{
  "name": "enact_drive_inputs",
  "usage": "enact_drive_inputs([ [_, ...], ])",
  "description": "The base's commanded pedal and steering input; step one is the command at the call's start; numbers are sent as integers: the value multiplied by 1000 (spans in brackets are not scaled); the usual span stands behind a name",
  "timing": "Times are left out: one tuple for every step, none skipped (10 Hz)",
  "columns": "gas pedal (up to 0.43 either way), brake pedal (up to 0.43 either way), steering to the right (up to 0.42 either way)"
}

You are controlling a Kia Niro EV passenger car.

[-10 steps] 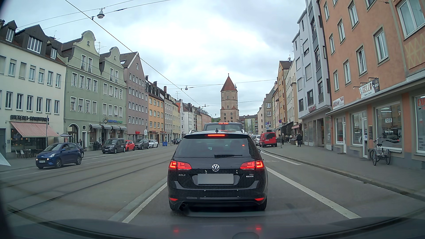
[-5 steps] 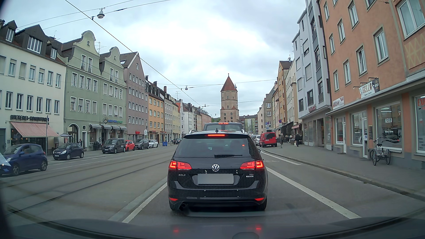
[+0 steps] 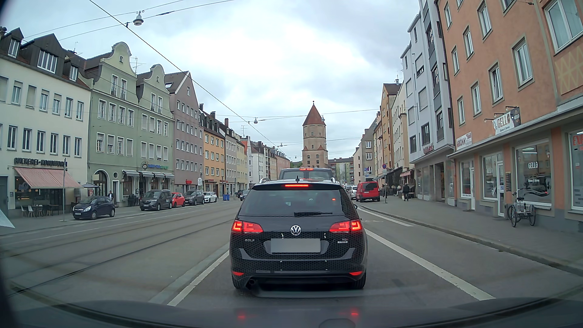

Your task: Follow the waypoints while adhering to traffic rules and regulations

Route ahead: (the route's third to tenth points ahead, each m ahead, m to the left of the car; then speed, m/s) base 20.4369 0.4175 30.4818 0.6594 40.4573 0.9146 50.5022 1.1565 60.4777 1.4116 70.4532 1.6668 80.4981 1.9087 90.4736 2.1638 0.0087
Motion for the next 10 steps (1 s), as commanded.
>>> enact_drive_inputs([
  [0,195,-19],
  [0,195,-20],
  [0,201,-19],
  [0,207,-20],
  [0,213,-19],
  [0,213,-20],
  [0,213,-20],
  [0,213,-19],
  [0,220,-19],
  [0,220,-20],
])
